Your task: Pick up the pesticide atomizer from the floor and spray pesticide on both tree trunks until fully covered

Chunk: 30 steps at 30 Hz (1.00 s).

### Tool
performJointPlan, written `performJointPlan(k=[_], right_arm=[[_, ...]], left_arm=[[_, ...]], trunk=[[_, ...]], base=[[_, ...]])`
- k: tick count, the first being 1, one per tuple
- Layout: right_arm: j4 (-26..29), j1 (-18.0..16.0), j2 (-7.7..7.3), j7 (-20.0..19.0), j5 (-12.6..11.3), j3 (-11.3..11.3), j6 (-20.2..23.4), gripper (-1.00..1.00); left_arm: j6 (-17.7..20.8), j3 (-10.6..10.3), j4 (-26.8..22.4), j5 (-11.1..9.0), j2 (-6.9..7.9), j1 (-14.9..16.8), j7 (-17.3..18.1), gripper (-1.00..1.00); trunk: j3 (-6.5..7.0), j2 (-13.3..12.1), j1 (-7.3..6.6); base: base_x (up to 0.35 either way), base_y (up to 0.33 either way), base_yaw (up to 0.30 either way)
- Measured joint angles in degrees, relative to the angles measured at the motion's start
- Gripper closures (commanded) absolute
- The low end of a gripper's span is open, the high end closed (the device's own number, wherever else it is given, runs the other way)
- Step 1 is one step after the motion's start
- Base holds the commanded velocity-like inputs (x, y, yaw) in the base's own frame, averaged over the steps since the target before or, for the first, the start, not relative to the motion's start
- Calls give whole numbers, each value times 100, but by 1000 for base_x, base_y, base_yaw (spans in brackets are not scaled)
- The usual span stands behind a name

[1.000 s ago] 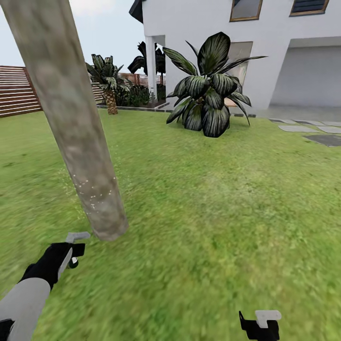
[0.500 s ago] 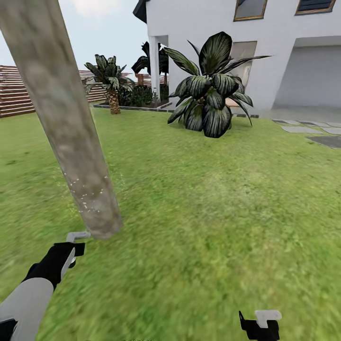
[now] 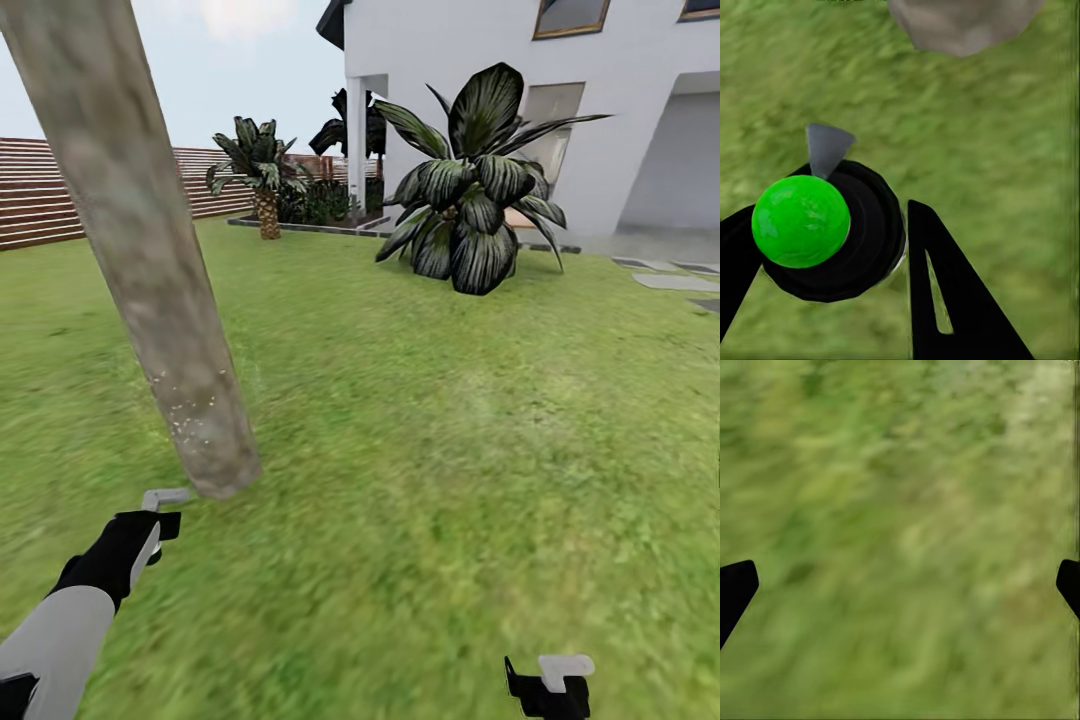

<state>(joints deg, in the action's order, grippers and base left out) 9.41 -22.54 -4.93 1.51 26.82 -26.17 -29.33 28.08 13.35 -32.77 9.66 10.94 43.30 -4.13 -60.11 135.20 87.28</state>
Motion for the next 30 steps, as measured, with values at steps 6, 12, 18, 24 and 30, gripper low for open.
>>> performJointPlan(k=[6, 12, 18, 24, 30], right_arm=[[0, 0, 0, 0, 0, 0, 0, -100], [-1, -1, 0, 0, 0, 0, 0, -100], [-2, -1, 1, 0, 0, 0, 0, -100], [0, 0, -2, -5, 0, 0, 0, -100], [0, 0, -21, 0, 0, 0, 0, -100]], left_arm=[[0, 0, 23, 0, 0, 0, 0, 100], [2, -1, 53, 1, 1, -2, 1, 100], [2, -1, 59, 1, 1, -2, 1, 100], [1, 0, 61, 1, -16, 0, -45, 100], [1, 0, 69, 1, -18, 0, -53, 100]], trunk=[[0, 0, 1], [0, 0, 1], [0, 0, 1], [0, 0, -1], [0, 0, -1]], base=[[9, -272, 0], [0, -273, 154], [21, -273, 272], [172, -237, 77], [233, -198, 2]])
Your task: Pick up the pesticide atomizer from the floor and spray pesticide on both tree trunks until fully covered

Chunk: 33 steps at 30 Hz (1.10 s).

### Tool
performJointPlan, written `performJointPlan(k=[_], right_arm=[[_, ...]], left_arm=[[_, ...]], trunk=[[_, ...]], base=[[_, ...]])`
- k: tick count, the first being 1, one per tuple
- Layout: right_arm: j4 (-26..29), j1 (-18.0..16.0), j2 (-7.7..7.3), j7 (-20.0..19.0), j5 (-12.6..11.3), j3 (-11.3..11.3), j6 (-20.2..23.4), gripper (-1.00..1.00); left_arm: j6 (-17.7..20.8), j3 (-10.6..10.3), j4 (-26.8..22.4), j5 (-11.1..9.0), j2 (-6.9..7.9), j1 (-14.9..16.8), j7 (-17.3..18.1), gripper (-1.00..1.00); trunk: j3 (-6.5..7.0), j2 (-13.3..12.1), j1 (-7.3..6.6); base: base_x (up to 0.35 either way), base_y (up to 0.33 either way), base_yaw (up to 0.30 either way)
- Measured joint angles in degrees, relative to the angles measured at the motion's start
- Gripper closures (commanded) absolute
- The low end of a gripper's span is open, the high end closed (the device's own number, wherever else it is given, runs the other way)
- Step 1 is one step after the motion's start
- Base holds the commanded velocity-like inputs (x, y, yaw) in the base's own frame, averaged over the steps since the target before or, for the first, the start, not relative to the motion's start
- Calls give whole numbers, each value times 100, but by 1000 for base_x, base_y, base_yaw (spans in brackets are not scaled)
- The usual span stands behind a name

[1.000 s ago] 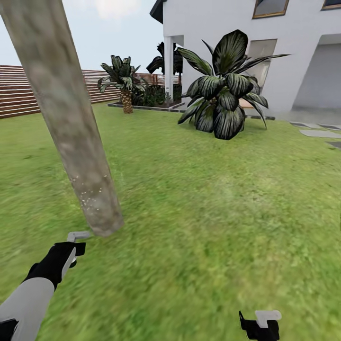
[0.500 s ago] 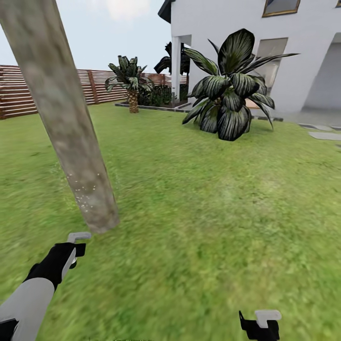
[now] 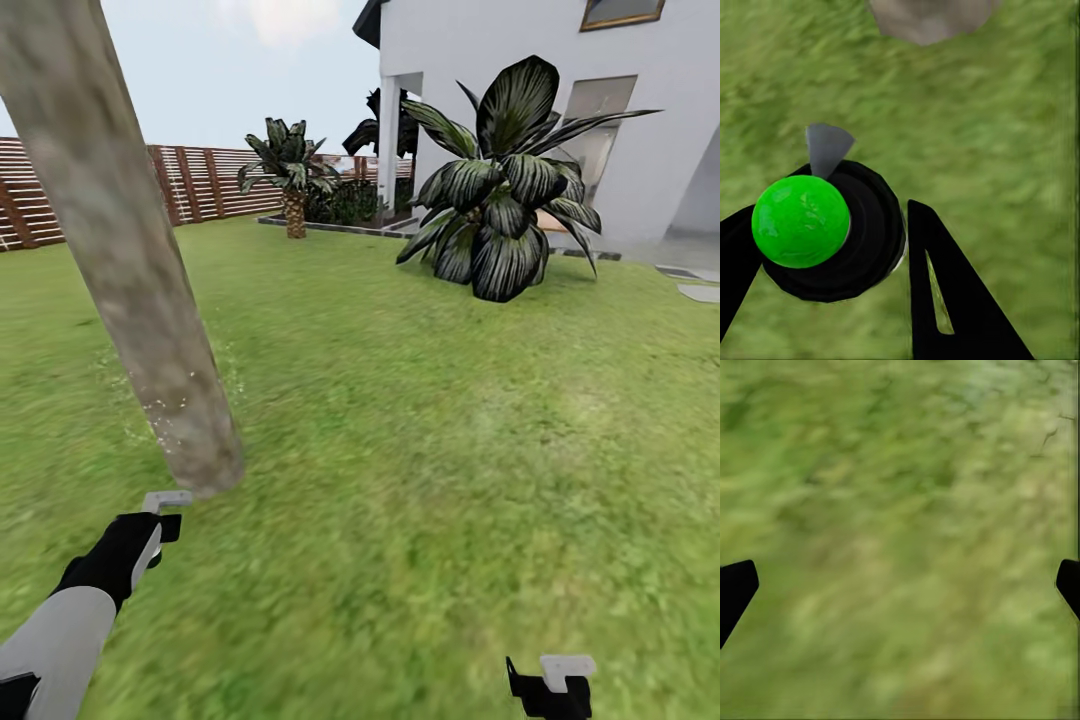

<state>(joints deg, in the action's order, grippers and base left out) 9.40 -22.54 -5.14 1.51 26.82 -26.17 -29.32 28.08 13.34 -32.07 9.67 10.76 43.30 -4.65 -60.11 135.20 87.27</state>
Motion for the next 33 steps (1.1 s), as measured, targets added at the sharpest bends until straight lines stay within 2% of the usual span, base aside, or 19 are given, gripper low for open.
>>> performJointPlan(k=[7, 21, 33], right_arm=[[0, 0, 9, 0, -5, 0, 0, -100], [-2, -1, 13, -7, -2, 1, 0, -100], [-1, -1, 13, -8, -1, 1, 0, -100]], left_arm=[[0, 0, 5, 0, 0, 0, 0, 100], [2, 0, 7, -9, 1, -2, 1, 100], [0, 0, 8, -8, 1, -1, 0, 100]], trunk=[[0, 0, 0], [0, 0, 0], [0, 0, 1]], base=[[235, -196, 28], [228, -198, 260], [166, -228, 44]])
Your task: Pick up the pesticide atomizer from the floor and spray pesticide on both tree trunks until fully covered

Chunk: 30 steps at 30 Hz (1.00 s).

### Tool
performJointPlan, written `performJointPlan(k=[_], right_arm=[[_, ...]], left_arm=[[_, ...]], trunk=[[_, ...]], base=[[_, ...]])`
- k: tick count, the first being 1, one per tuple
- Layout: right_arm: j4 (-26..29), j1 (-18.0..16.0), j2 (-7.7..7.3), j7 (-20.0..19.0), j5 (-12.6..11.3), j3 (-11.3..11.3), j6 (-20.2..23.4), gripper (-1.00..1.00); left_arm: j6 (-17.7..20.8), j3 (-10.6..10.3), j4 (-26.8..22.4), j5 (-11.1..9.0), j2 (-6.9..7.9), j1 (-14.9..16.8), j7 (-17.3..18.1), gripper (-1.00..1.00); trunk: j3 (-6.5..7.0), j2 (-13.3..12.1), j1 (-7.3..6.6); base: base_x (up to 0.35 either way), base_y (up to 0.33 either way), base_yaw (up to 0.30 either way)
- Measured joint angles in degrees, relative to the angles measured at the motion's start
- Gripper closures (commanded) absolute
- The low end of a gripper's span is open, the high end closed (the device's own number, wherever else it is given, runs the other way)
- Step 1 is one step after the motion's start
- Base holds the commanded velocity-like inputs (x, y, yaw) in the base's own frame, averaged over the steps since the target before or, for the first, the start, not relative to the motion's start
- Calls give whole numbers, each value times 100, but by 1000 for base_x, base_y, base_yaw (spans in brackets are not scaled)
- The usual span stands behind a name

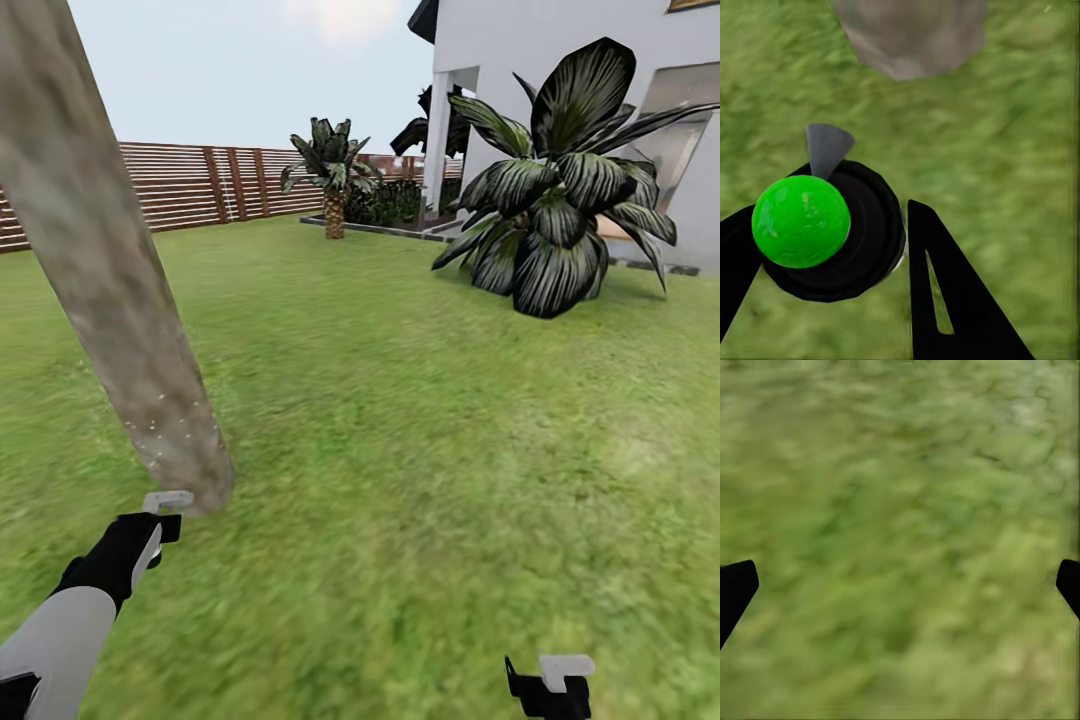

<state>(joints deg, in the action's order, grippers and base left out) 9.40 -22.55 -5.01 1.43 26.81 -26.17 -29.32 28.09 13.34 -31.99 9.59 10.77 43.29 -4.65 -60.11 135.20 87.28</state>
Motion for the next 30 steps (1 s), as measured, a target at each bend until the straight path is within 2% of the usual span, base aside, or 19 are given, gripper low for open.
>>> performJointPlan(k=[13, 17, 19, 20, 22, 24, 26, 27, 29, 30], right_arm=[[-1, -1, 0, 0, 1, 0, 0, -100], [1, 1, 0, 0, -4, 0, 0, -100], [1, 1, 0, 0, -6, 0, 0, -100], [2, 1, 0, 0, -4, 0, 0, -100], [1, 1, 0, 0, -5, 0, 0, -100], [1, 1, 0, 0, -5, -1, 0, -100], [1, 1, 0, 0, -4, -1, 0, -100], [1, 1, 0, 0, -6, -1, 0, -100], [1, 1, 0, 0, -7, 0, 0, -100], [1, 1, 0, 0, -7, 0, 0, -100]], left_arm=[[1, 13, 8, 2, 23, -17, 1, 100], [-1, 120, 2, 12, 67, -113, -5, 100], [-1, 135, 1, 25, 120, -125, -106, 100], [9, 140, 0, 43, 194, -127, -281, 100], [5, 135, 2, -28, 209, -130, -405, 100], [-6, 117, -3, -88, 13, -132, -414, 100], [-11, 95, -51, -83, -352, -133, -429, 100], [-8, 92, -66, -51, -448, -128, -434, 100], [-4, 94, -81, -15, -510, -123, -438, 100], [-2, 116, -88, 7, -470, -122, -439, 100]], trunk=[[0, 0, 1], [0, 0, 0], [0, 0, 0], [0, 0, 0], [0, 0, 0], [0, 0, 0], [0, 0, 0], [0, 0, 0], [0, 0, 0], [0, 0, 0]], base=[[103, -257, 269], [103, -265, 46], [123, -265, 6], [129, -265, 1], [132, -265, 1], [134, -265, 0], [136, -265, 0], [140, -265, 0], [148, -264, 0], [151, -263, 0]])
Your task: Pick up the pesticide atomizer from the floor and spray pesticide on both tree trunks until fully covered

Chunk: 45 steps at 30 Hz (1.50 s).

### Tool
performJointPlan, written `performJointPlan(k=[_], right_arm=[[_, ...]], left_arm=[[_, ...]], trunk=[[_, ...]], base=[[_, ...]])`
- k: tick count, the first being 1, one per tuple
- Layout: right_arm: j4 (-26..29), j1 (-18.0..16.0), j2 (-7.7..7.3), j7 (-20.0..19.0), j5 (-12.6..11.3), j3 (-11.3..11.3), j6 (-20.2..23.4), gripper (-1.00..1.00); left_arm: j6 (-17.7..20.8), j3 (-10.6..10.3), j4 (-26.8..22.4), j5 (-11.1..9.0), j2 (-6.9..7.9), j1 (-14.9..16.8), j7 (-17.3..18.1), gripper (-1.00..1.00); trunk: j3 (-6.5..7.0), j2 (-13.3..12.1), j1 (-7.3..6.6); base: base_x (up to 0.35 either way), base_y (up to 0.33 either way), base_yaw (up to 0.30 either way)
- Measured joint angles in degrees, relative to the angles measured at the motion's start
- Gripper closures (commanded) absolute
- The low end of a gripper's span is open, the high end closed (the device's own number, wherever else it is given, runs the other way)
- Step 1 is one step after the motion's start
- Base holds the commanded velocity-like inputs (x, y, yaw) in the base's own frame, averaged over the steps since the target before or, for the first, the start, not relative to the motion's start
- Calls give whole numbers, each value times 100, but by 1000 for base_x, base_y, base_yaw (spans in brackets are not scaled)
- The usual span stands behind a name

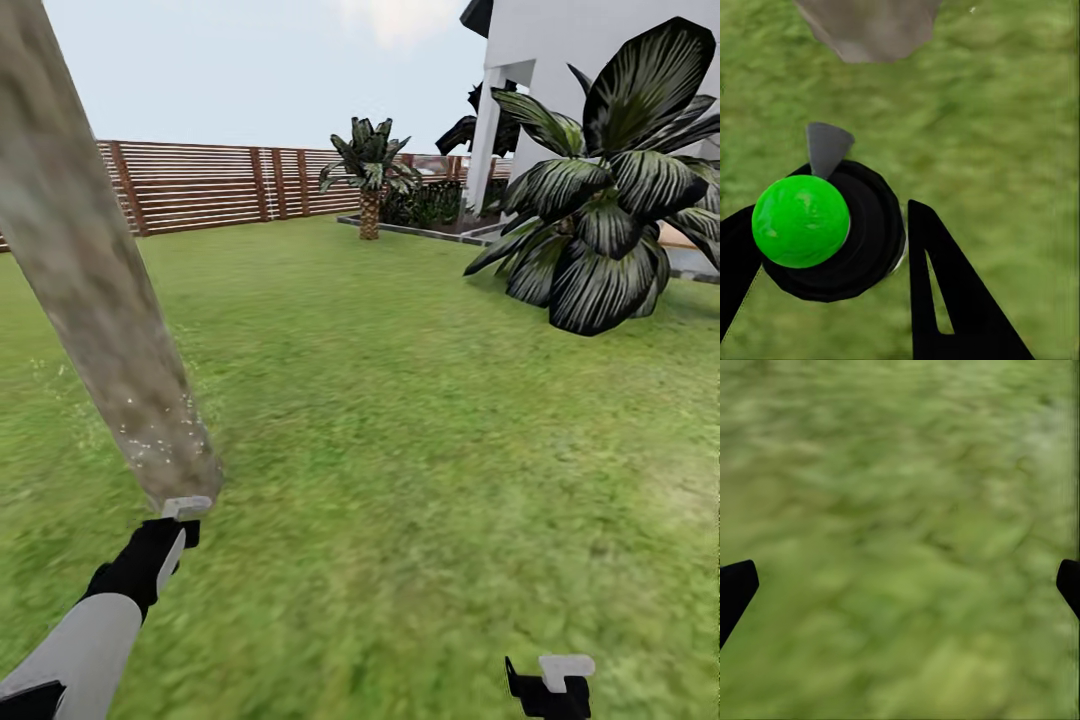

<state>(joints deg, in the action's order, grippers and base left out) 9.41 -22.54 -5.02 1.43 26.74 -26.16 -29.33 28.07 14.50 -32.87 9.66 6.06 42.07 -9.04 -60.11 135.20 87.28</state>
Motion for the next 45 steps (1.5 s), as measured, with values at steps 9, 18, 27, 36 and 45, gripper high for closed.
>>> performJointPlan(k=[9, 18, 27, 36, 45], right_arm=[[-1, -1, 2, 0, 4, -1, 0, -100], [-2, -2, 9, 0, 9, 0, 1, -100], [-2, -1, 9, 0, 8, 0, 1, -100], [-2, -1, 9, 0, 9, 2, 1, -100], [-1, 0, 7, 0, 9, 1, 1, -100]], left_arm=[[-2, 20, 43, -99, 415, -9, 1, 100], [2, 485, -6, -2, 503, -10, 15, 100], [-257, 581, 32, -25, 147, -11, 19, 100], [-218, 476, -31, 34, 647, 31, 53, 100], [527, 170, -590, 43, 72, 566, 54, 100]], trunk=[[0, 0, 0], [0, 0, -1], [0, 0, 2], [0, 0, 4], [1, 0, 1]], base=[[155, -262, 71], [172, -245, 274], [111, -212, 135], [-79, 11, 187], [-31, 8, 1]])
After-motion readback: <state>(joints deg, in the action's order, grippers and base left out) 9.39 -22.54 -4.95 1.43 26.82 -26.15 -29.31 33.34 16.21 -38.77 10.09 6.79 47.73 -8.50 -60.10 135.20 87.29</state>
